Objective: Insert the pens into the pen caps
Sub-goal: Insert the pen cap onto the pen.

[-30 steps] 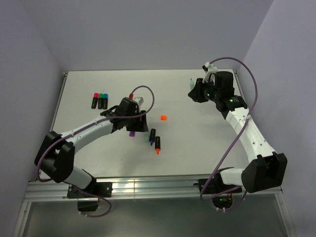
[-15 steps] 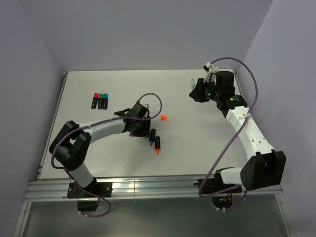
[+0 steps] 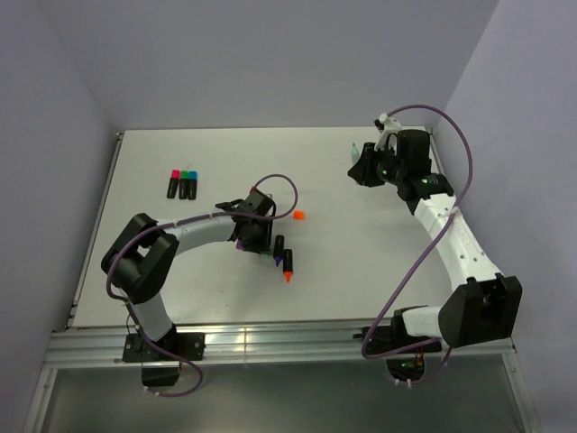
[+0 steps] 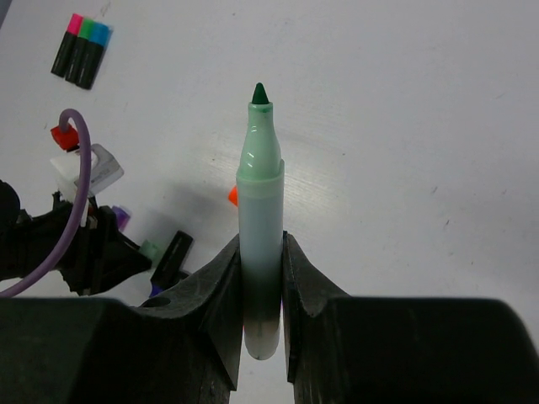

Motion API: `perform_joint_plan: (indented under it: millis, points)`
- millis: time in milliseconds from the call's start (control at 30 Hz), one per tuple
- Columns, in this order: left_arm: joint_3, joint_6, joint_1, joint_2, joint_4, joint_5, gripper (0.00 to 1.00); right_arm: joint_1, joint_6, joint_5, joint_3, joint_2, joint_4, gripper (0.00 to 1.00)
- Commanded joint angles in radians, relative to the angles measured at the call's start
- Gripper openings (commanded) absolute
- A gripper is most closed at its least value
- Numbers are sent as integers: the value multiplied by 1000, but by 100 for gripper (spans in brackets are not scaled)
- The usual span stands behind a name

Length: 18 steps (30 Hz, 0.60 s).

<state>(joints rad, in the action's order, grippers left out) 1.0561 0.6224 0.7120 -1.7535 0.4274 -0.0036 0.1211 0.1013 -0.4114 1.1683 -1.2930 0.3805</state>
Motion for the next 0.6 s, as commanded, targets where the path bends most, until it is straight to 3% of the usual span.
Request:
perform_joint_plan:
  millis: [0,233,300,467,567]
  points:
    - [4,-36,3,2,4,-41,40,-11,-18,-7,28,1,-12,0]
    - [129,-294,35,-93,100,-27,29,-12,-25,-40,24,-9,-6,0]
    - [137,-331,47,-97,113,13,21,-12,-32,-68,19,-14,0,0]
    - [145,-501,50,11,83,89,0,-12,-87,-130,28,-19,52,0]
    - [168,-666,53,93,83,48,1,-12,-138,-191,48,-11,109,0]
